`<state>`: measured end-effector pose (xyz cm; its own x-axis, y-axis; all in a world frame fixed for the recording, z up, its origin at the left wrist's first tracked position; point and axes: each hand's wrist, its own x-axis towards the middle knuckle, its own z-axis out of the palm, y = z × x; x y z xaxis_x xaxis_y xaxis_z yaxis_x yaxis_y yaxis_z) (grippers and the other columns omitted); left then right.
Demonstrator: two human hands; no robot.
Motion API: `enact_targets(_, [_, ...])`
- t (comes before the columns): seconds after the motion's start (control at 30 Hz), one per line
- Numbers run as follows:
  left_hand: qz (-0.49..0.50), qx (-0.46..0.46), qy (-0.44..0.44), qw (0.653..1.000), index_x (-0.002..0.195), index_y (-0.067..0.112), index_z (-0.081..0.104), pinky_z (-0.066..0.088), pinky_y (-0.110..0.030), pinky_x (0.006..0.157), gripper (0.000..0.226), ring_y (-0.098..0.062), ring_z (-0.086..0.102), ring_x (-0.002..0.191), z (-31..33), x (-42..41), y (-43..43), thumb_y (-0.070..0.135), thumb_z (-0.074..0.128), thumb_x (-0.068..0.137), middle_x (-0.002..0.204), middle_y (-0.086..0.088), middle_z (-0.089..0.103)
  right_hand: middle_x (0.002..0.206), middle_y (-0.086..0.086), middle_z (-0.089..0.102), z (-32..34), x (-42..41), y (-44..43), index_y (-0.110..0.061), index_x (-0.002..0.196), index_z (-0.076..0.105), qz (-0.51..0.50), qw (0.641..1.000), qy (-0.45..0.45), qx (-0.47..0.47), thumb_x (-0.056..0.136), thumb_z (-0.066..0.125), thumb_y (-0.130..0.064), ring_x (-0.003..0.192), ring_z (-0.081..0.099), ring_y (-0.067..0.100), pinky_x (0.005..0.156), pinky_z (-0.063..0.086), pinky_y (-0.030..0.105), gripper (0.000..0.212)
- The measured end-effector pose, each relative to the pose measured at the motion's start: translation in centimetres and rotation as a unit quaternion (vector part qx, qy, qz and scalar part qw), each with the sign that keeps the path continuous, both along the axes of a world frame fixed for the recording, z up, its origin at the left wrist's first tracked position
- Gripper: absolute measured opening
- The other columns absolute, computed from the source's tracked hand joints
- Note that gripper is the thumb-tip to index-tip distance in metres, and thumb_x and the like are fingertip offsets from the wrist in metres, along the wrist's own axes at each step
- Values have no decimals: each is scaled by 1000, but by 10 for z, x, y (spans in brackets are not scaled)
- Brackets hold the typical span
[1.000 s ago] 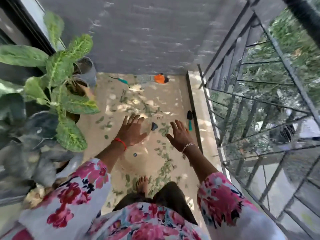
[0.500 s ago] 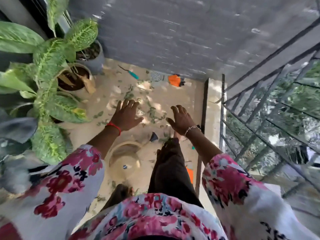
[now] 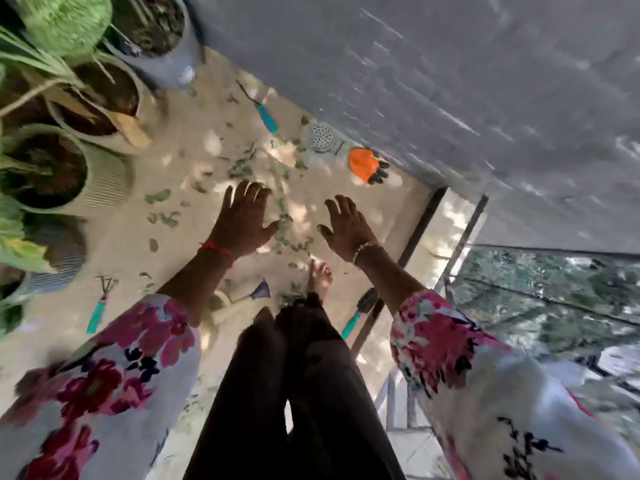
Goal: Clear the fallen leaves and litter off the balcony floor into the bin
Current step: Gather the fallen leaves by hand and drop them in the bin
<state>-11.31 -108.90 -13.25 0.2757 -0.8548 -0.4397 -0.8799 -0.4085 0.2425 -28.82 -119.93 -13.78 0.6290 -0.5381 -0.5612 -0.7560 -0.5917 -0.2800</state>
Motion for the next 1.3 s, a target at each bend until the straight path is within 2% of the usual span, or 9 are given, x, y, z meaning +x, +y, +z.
enact_targets(0.17, [26, 4, 31, 999, 139, 6, 37, 8, -44, 115, 67, -30, 18, 142, -40, 12, -37, 49, 42, 87, 148, -14, 33, 150, 17, 20, -40, 24, -49, -6, 144, 24, 1, 1000, -14, 21, 96, 44, -31, 140, 17, 30, 108, 28, 41, 58])
enact_targets(0.47, [36, 19, 37, 999, 140, 8, 35, 10, -45, 117, 65, -29, 17, 142, -166, 70, -109, 40, 55, 88, 149, -12, 30, 153, 13, 17, -175, 90, -136, -7, 145, 23, -41, 994, -70, 75, 96, 44, -36, 143, 11, 26, 115, 19, 38, 61])
enact_targets(0.7, [99, -10, 49, 994, 140, 8, 34, 14, -46, 117, 72, -32, 19, 141, -406, 113, -177, 47, 56, 84, 149, -15, 28, 156, 10, 9, -435, 150, -207, -12, 147, 17, -97, 984, -104, 111, 95, 47, -35, 145, 4, 23, 115, 5, 28, 65])
enact_targets(0.73, [105, -27, 65, 992, 140, 7, 34, 15, -47, 116, 75, -33, 20, 141, -408, 114, -179, 49, 53, 81, 148, -16, 29, 156, 10, 9, -441, 154, -215, -12, 147, 17, -106, 982, -119, 98, 94, 49, -34, 145, 4, 23, 115, 4, 28, 66])
enact_targets(0.8, [122, -63, 72, 988, 141, 6, 32, 15, -46, 116, 78, -35, 21, 140, -487, 121, -191, 46, 57, 80, 147, -18, 30, 156, 11, 11, -523, 171, -238, -11, 147, 18, -101, 980, -162, 57, 93, 52, -31, 145, 6, 24, 117, 7, 29, 68])
enact_targets(0.9, [128, -90, 72, 985, 145, 6, 23, 10, -42, 117, 84, -34, 15, 142, -547, 125, -200, 38, 67, 81, 152, -18, 20, 154, 18, 15, -581, 195, -269, -2, 145, 19, -63, 975, -214, 0, 92, 50, -32, 144, 12, 30, 118, 12, 35, 68])
enact_targets(1.03, [102, -136, 35, 985, 145, 8, 16, 15, -43, 115, 92, -38, 14, 141, -590, 134, -204, 48, 64, 78, 153, -22, 12, 151, 19, 22, -616, 227, -289, 0, 144, 25, -89, 958, -271, -33, 93, 44, -34, 141, 20, 30, 116, 21, 40, 65])
enact_targets(1.13, [103, -177, 14, 979, 144, 3, 16, 16, -43, 112, 96, -39, 16, 139, -619, 139, -214, 61, 50, 76, 152, -26, 13, 151, 16, 26, -641, 233, -284, -1, 142, 32, -92, 945, -300, -94, 96, 38, -34, 142, 18, 28, 118, 11, 36, 57])
enact_targets(1.3, [130, -222, 40, 966, 145, -2, 17, 18, -42, 116, 94, -34, 13, 142, -645, 146, -212, 59, 46, 80, 153, -25, 11, 149, 12, 33, -652, 226, -237, -5, 139, 39, -30, 940, -329, -85, 95, 22, -39, 141, 23, 23, 116, 10, 31, 58])
